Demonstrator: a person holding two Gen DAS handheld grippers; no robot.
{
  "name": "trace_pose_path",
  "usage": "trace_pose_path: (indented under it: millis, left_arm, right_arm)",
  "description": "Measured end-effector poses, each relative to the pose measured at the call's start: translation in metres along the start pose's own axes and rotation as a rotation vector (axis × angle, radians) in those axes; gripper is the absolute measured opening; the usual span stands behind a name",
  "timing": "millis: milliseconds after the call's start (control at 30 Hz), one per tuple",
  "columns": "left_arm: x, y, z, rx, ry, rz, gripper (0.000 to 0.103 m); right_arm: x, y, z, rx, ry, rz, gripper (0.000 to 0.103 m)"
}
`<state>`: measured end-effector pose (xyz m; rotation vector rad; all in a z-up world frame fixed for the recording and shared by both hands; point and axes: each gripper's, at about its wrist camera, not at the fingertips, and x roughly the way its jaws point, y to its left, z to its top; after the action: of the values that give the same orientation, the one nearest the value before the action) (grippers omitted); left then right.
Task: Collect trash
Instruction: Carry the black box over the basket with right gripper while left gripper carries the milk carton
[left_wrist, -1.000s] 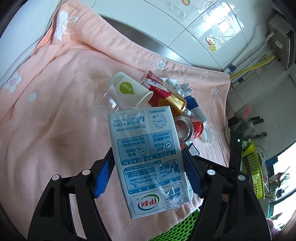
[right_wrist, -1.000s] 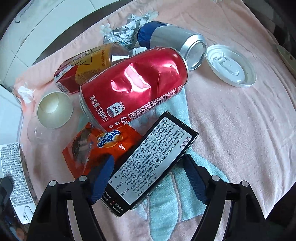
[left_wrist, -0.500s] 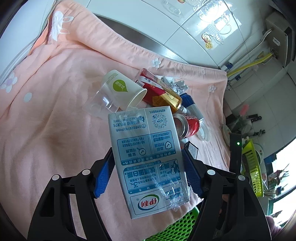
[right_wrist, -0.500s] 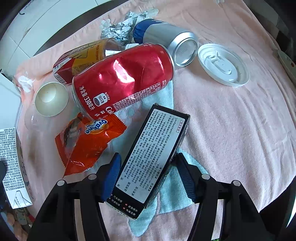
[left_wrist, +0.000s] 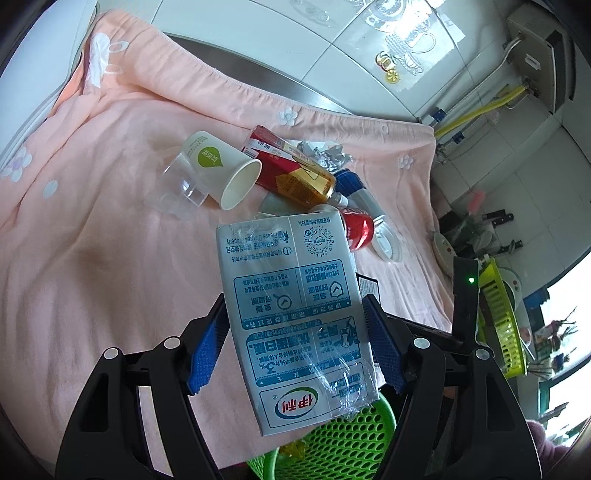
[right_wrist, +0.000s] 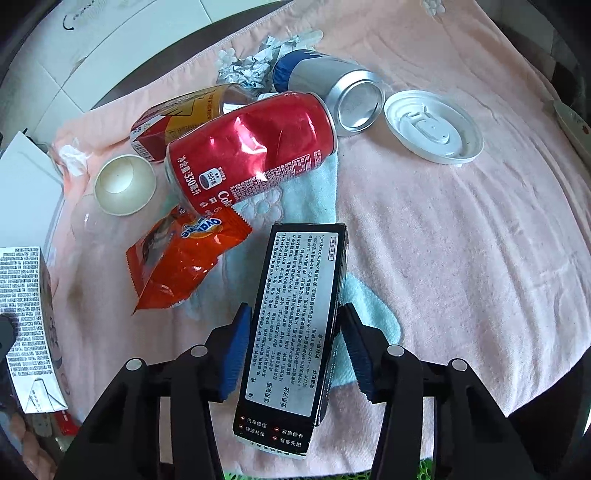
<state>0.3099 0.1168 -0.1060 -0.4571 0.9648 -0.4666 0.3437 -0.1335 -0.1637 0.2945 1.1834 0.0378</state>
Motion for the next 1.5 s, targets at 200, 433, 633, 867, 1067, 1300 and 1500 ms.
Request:
trace_pose_path:
  millis: [200, 433, 633, 867, 1067, 1300, 1500]
  left_arm:
    - [-0.011, -0.023, -0.025, 0.009, -0.001, -0.014, 0.07]
    - [-0.029, -0.054, -0.065, 0.025, -0.009, -0.019, 0.07]
    - [-0.043, -0.078, -0.101, 0.037, -0.013, -0.019, 0.07]
    - [-0.049, -0.1, -0.134, 0.046, 0.001, -0.027, 0.07]
    - [-0.048, -0.116, -0.151, 0.052, 0.013, -0.033, 0.07]
    - [-0.045, -0.131, -0.161, 0.083, 0.03, -0.034, 0.07]
    - [-0.034, -0.145, -0.169, 0.137, 0.055, 0.005, 0.07]
  right_arm:
    - [-0.031, -0.015, -0.025, -0.034, -0.032, 0.063, 0.047]
    - [-0.078, -0.034, -0.071, -0.105, -0.068, 0.139, 0.047]
    - [-0.106, -0.053, -0.115, -0.151, -0.067, 0.167, 0.047]
    - [-0.117, -0.072, -0.158, -0.176, -0.048, 0.184, 0.048]
    - [-0.128, -0.083, -0.177, -0.171, -0.066, 0.194, 0.058]
    - [-0.151, -0.097, -0.183, -0.155, -0.125, 0.195, 0.066]
    - [-0.171, -0.107, -0.187, -0.164, -0.182, 0.166, 0.074]
